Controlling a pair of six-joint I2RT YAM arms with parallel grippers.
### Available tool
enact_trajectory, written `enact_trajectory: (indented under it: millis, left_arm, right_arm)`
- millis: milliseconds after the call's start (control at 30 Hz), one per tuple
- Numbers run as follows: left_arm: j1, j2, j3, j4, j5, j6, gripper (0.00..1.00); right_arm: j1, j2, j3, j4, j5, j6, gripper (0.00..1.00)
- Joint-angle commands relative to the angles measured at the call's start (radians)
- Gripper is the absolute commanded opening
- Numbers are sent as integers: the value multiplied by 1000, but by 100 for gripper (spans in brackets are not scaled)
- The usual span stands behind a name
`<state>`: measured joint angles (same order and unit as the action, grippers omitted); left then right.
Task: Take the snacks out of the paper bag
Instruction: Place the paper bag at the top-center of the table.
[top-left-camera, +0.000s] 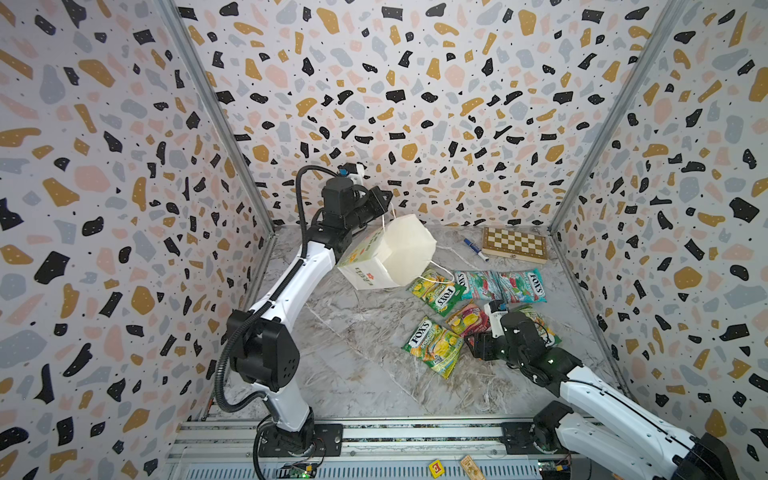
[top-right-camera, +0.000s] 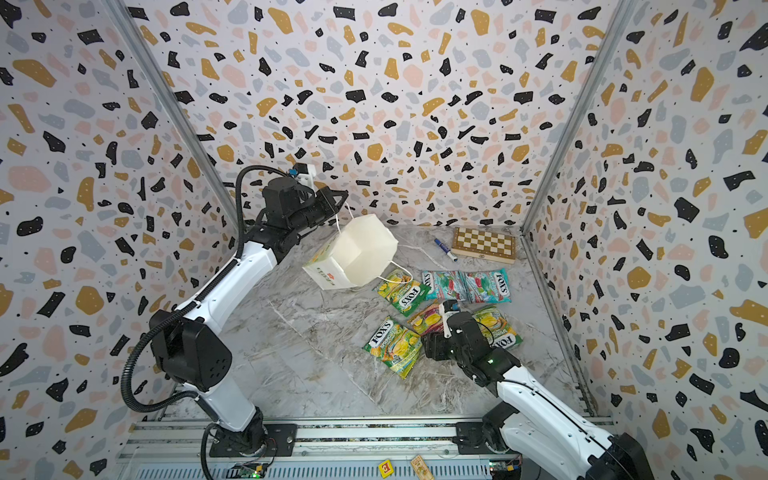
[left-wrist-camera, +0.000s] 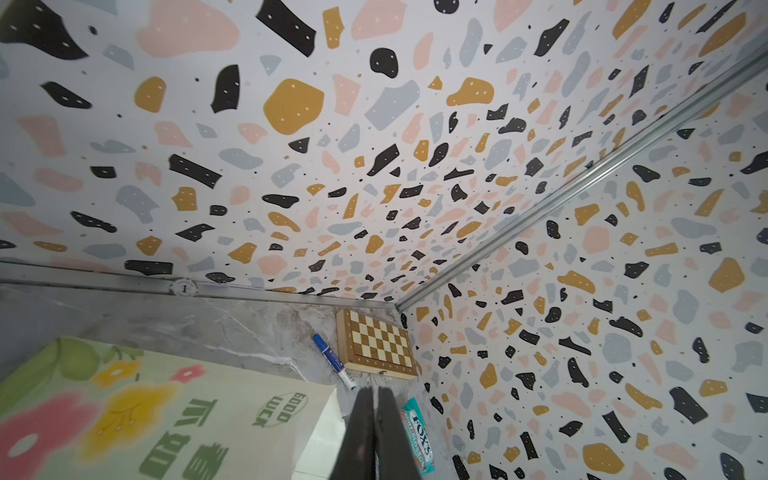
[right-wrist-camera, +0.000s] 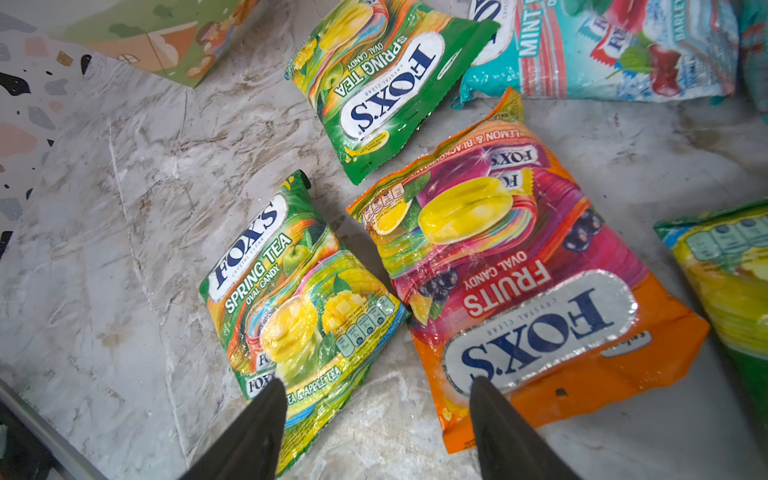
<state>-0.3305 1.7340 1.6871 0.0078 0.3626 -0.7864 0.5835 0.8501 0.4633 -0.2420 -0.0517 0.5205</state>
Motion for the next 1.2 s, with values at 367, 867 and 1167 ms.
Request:
enact_trajectory:
  millis: [367,867,1167]
  left_arm:
    - [15,-13,-52,100,-45,-83,0]
    - [70,156,136,18,-34,-27,0]
    - [116,340,405,-145,-16,73,35]
  right_arm:
    - [-4,8,45,40,-12,13,72]
    - [-23,106,155,204,-180,61,72]
    - [-33,98,166,190,-170,58,72]
